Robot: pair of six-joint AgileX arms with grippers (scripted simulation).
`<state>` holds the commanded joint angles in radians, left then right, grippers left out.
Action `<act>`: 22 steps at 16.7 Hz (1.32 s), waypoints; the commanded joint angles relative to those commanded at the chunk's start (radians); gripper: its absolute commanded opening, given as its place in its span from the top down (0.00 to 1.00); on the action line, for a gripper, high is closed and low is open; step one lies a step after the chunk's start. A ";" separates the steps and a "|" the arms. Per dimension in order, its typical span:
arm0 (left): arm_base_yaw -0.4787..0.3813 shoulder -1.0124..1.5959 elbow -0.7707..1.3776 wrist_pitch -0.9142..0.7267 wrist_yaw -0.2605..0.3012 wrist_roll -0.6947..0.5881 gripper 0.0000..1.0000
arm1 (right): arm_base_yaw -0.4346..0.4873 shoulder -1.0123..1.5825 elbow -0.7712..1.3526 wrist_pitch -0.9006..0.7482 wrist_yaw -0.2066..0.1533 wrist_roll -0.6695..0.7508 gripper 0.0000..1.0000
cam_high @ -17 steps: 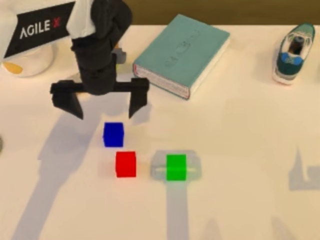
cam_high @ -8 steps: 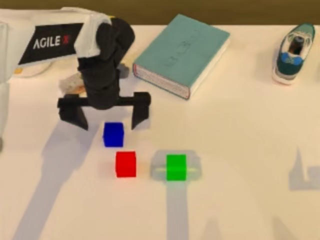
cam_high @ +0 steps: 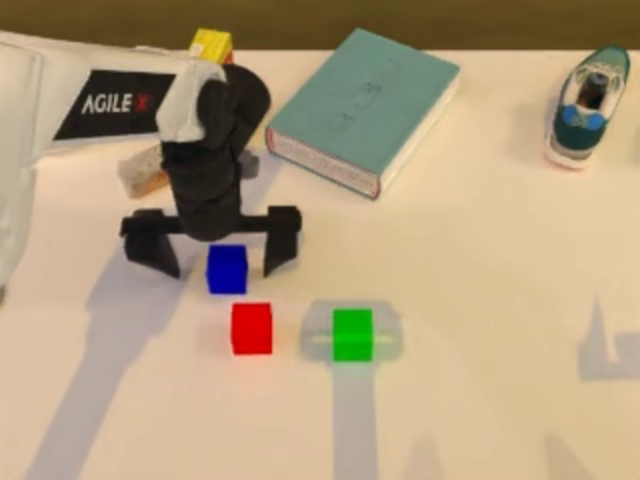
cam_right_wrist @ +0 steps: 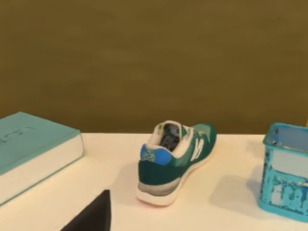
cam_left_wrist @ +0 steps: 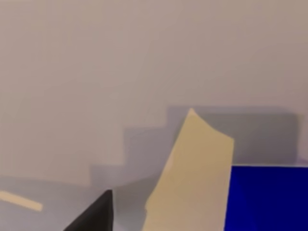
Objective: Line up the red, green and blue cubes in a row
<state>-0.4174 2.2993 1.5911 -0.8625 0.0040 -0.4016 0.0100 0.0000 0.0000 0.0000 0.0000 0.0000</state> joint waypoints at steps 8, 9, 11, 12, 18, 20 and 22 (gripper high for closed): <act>0.000 0.000 0.000 0.000 0.000 0.000 0.60 | 0.000 0.000 0.000 0.000 0.000 0.000 0.00; 0.000 0.000 0.000 0.000 0.000 0.000 0.68 | 0.000 0.000 0.000 0.000 0.000 0.000 0.00; 0.000 0.000 0.000 0.000 0.000 0.000 0.83 | 0.000 0.000 0.000 0.000 0.000 0.000 0.00; 0.000 0.000 0.000 0.000 0.000 0.000 0.90 | 0.000 0.000 0.000 0.000 0.000 0.000 0.00; 0.000 0.000 0.000 0.000 0.000 0.000 1.00 | 0.000 0.000 0.000 0.000 0.000 0.000 0.00; 0.000 0.000 0.000 0.000 0.000 0.000 1.00 | 0.000 0.000 0.000 0.000 0.000 0.000 0.00; 0.002 -0.016 0.003 -0.007 -0.005 0.005 1.00 | 0.000 0.000 0.000 0.000 0.000 0.000 0.00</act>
<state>-0.4155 2.2833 1.5936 -0.8691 -0.0011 -0.3970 0.0100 0.0000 0.0000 0.0000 0.0000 0.0000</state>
